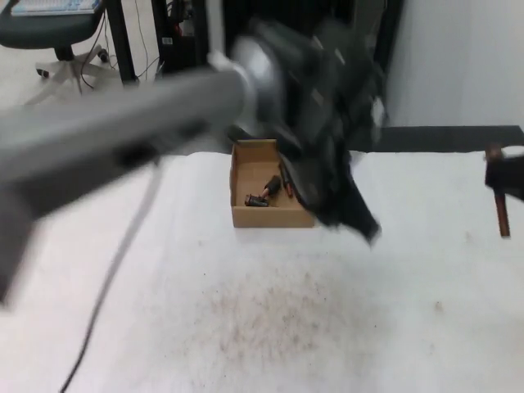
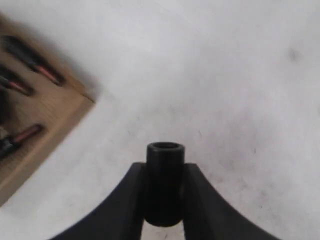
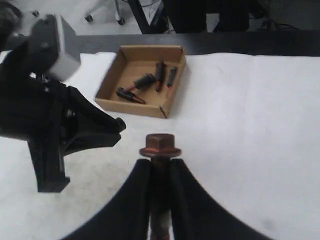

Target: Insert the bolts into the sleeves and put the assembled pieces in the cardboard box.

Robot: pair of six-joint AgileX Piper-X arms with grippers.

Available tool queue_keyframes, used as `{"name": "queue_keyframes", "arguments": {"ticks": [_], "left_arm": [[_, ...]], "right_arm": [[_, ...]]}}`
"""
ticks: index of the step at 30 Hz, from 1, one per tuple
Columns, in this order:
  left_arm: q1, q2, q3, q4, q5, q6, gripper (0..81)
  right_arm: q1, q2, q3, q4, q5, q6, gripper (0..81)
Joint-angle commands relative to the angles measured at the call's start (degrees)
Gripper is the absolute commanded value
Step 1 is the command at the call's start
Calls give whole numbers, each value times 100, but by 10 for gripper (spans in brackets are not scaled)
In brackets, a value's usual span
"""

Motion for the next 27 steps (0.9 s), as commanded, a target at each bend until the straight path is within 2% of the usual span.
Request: {"name": "queue_keyframes", "arguments": {"ticks": [1, 4, 6, 10, 12, 15, 19, 23, 25, 27], "left_arm": [[208, -494, 406, -280, -81, -544, 3], [567, -1403, 1601, -1100, 427, -1044, 3], [797, -2103, 2547, -1962, 1344, -1453, 3], [1081, -3351, 4377, -4464, 3693, -1901, 3], [1097, -3807, 5098, -5725, 4143, -2120, 3], [1097, -4180, 5957, -7278, 4161, -2121, 3], [1097, -4274, 6451, -8418, 4081, -2121, 3], [1097, -4274, 6494, -8630, 4081, -2121, 3], [1097, -4274, 6494, -8760, 3996, -2121, 3], [1097, -4274, 6494, -8803, 3615, -2121, 3]], "right_arm": [[8, -55, -15, -322, -293, 213, 8], [143, -38, -15, -828, -356, 391, 8], [294, 4, -15, -1114, -408, 552, 8], [823, 281, -15, -1798, -803, 1087, 8], [1233, 518, -15, -2231, -803, 1179, 8], [1871, 942, -15, -3167, -803, 1179, 8], [2559, 1566, -15, -4600, -803, 1140, 8], [2916, 1944, -15, -5857, -775, 1143, 8], [2931, 2013, -15, -6340, -775, 1143, 8], [2895, 2012, -15, -6560, -744, 1143, 8]]}}
